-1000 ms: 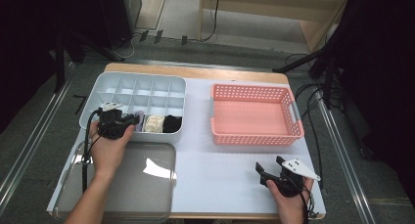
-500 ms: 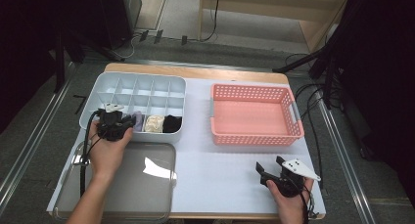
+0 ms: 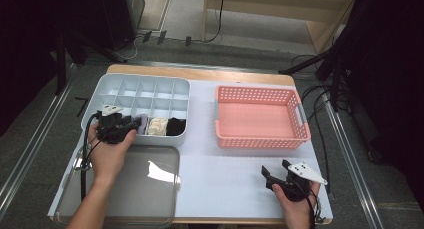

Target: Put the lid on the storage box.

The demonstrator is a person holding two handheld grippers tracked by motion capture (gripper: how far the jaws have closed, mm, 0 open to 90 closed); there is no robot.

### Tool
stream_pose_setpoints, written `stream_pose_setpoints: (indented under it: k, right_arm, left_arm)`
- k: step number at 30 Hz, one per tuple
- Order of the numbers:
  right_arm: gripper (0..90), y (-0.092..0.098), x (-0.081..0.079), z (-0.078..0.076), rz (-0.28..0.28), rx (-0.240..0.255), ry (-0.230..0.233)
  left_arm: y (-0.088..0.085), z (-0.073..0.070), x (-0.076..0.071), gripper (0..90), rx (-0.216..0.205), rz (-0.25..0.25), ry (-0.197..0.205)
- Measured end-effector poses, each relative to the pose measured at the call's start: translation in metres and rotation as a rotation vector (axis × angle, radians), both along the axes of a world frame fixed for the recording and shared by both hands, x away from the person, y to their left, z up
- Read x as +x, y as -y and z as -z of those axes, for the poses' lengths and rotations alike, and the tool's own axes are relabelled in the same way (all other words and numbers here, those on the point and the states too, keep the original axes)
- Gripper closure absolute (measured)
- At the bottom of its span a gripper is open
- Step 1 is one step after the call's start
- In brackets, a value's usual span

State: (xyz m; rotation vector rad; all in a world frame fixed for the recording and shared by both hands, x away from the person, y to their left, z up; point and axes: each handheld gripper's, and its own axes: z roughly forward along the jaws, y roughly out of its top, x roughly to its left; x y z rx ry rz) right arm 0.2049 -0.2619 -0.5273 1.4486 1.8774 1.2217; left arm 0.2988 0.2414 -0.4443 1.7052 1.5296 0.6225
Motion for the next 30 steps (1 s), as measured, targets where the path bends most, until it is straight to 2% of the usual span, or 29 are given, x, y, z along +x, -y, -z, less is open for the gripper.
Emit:
stream_pose_setpoints:
  k: [2,4,6,7,8,9,10,12,13,16,19,20,22,24,26,27,29,30]
  right_arm:
    - [18.3,0.000,0.000,0.000,0.002,0.001,0.000]
    - [18.3,0.000,0.000,0.000,0.002,0.000,0.000]
    - [18.3,0.000,0.000,0.000,0.001,-0.001,0.001]
    - [18.3,0.000,0.000,0.000,0.001,-0.001,0.000]
    - [18.3,0.000,0.000,0.000,0.001,-0.003,0.003]
    - [18.4,0.000,0.000,0.000,0.001,-0.003,0.003]
    - [18.4,0.000,0.000,0.000,0.001,-0.001,0.000]
    - [18.4,0.000,0.000,0.000,0.001,-0.002,0.001]
    - [18.5,-0.001,0.000,0.000,0.001,-0.003,0.001]
    - [18.5,0.000,0.000,0.000,0.001,-0.003,0.001]
    - [18.8,-0.001,0.000,0.000,0.002,-0.006,0.000]
    - [18.8,-0.001,0.000,0.000,0.002,-0.010,0.000]
    - [18.9,-0.001,0.000,0.000,0.004,-0.012,0.001]
    - [18.9,-0.001,-0.001,0.000,0.004,-0.008,0.003]
    - [18.9,-0.001,-0.001,0.000,0.006,-0.004,0.003]
    - [18.9,-0.001,-0.001,0.000,0.006,-0.004,0.004]
    - [18.9,-0.001,0.000,0.000,0.003,-0.008,0.009]
    - [18.8,-0.001,-0.001,0.000,0.006,-0.007,0.007]
  left_arm:
    - [-0.001,0.000,0.003,50.9,-0.045,-0.009,0.015]
    - [0.000,0.002,0.005,47.7,-0.047,0.001,0.011]
    - [0.005,0.010,0.010,46.4,-0.044,0.021,-0.018]
    - [0.007,0.010,0.010,48.8,-0.009,0.009,-0.019]
    - [0.008,0.010,0.010,52.0,-0.010,0.000,-0.012]
    - [0.007,0.010,0.011,61.2,-0.041,0.015,-0.014]
    - [0.007,0.011,0.012,70.1,-0.047,0.024,-0.030]
    - [0.008,0.012,0.012,79.6,-0.020,0.038,-0.043]
    - [0.010,0.012,0.012,80.7,-0.007,0.048,-0.050]
    - [0.013,0.011,0.012,81.9,0.067,0.089,-0.081]
    - [0.019,0.010,0.015,81.7,0.170,0.136,-0.132]
    - [0.020,0.010,0.015,81.4,0.182,0.136,-0.137]
    - [0.018,0.011,0.015,80.3,0.139,0.121,-0.130]
    - [0.016,0.011,0.014,72.7,0.102,0.110,-0.116]
    - [0.016,0.012,0.011,66.2,0.108,0.090,-0.078]
    - [0.013,0.013,0.009,61.5,0.093,0.087,-0.057]
    - [0.006,0.012,0.005,47.1,-0.008,0.122,-0.021]
    - [0.005,0.011,0.003,45.4,-0.013,0.116,-0.011]
